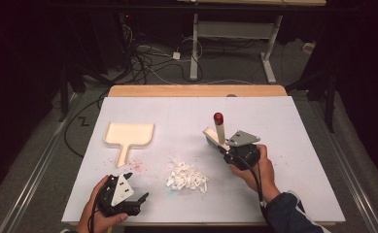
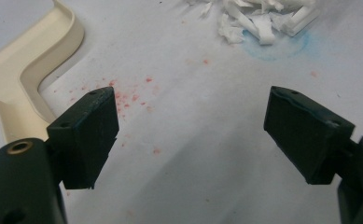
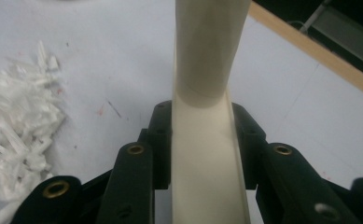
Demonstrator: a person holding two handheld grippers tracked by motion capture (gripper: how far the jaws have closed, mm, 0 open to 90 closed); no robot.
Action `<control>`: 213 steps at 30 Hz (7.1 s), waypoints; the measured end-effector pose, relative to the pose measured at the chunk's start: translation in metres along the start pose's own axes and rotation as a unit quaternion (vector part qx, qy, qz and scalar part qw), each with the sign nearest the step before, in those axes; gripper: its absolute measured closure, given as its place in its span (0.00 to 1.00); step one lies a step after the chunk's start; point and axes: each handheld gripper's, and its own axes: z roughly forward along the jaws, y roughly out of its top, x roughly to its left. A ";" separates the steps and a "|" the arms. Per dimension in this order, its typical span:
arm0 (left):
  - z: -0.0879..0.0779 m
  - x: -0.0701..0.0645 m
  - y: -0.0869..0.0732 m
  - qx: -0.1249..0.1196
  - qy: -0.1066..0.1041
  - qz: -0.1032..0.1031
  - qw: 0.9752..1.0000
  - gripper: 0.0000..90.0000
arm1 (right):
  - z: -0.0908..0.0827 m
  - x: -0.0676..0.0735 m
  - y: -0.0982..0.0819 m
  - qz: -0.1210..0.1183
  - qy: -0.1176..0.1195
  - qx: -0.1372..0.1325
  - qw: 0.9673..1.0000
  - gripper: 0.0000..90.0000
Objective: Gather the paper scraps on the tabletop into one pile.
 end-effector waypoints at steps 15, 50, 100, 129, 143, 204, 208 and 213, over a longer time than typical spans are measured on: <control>-0.002 -0.001 0.000 -0.002 -0.003 0.006 1.000 0.19 | -0.005 0.061 0.022 -0.023 0.092 -0.022 0.995 0.75; -0.003 -0.001 0.000 -0.003 0.001 0.006 1.000 0.19 | -0.074 0.053 -0.039 -0.065 0.197 -0.009 0.978 0.76; 0.000 0.000 0.000 0.005 -0.001 0.013 1.000 0.19 | -0.016 -0.006 -0.027 0.073 0.089 -0.004 0.993 0.76; 0.001 0.001 0.002 -0.001 -0.001 0.014 1.000 0.19 | -0.044 0.029 -0.002 0.027 0.121 -0.051 0.991 0.76; 0.001 -0.001 0.002 0.000 0.000 0.016 1.000 0.19 | -0.071 0.028 -0.057 0.005 0.181 -0.009 0.983 0.76; 0.001 -0.002 0.000 0.008 -0.004 0.019 1.000 0.20 | -0.056 0.039 -0.025 -0.038 0.187 -0.057 0.980 0.76; 0.001 -0.002 0.001 0.007 -0.004 0.017 1.000 0.20 | -0.072 0.027 -0.030 -0.033 0.186 -0.057 0.980 0.76; 0.000 -0.002 0.001 0.005 -0.002 0.017 1.000 0.20 | -0.091 0.010 -0.041 -0.030 0.181 -0.045 0.982 0.76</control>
